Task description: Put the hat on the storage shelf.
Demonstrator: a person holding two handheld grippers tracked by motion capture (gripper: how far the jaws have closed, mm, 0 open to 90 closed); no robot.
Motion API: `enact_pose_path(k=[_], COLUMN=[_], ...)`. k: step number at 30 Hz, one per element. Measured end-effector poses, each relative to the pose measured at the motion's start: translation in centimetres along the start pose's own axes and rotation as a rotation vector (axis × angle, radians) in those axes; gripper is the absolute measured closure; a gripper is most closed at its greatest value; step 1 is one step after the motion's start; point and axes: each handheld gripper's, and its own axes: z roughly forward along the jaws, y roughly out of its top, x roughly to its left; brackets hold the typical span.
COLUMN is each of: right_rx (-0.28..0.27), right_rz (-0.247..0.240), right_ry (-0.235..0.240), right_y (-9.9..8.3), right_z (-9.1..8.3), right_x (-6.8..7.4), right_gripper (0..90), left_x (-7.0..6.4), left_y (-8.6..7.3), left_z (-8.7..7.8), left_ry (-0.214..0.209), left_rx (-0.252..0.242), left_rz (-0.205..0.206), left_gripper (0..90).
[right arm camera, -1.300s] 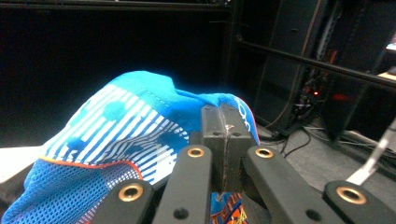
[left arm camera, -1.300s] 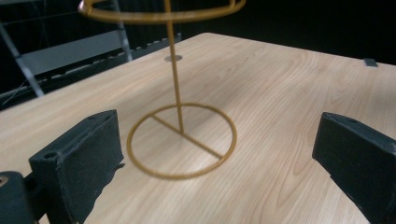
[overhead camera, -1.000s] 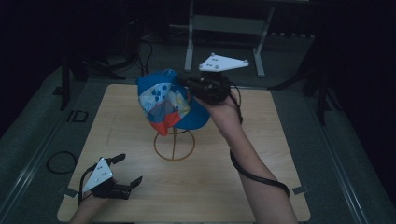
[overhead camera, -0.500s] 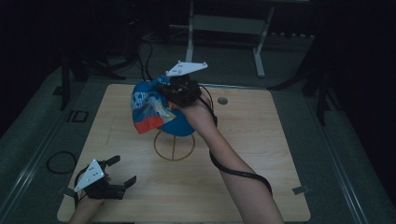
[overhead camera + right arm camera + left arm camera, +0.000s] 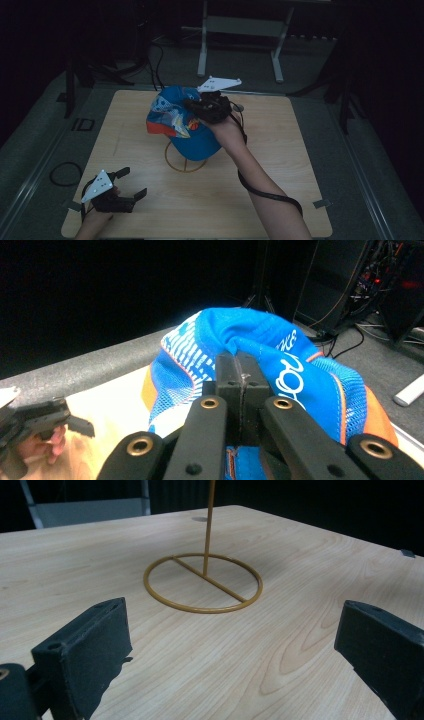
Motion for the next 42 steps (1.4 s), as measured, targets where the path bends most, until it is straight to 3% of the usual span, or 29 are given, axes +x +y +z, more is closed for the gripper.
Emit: enact_pose_path(k=[21,34,36,39,42], right_rx=[-0.046,-0.059,-0.060,-0.064,-0.056], right_rz=[0.039,0.059,0.064,0.079,0.072], right_ry=[0.030,-0.019,-0.018,-0.018,-0.042], right_y=[-4.3,-4.1,-4.1,-4.3,-4.6], right_z=[-2.7,-1.1,-0.8,-0.2,0.1], right_x=[0.0,-0.7,-0.7,-0.7,-0.5], right_gripper=[90.0,89.3,83.6,65.3,57.8], left_x=[0.0,0.0,0.0,-0.1,-0.2], left_y=[-0.3,-0.4,-0.5,-0.5,-0.6], left_z=[0.1,0.2,0.3,0.3,0.3], left_ry=[-0.014,-0.014,-0.020,-0.025,-0.028], left_rx=[0.012,0.020,0.021,0.023,0.026], left_rz=[-0.006,-0.001,-0.003,-0.003,0.003], left_gripper=[1.9,1.9,1.9,1.9,1.9])
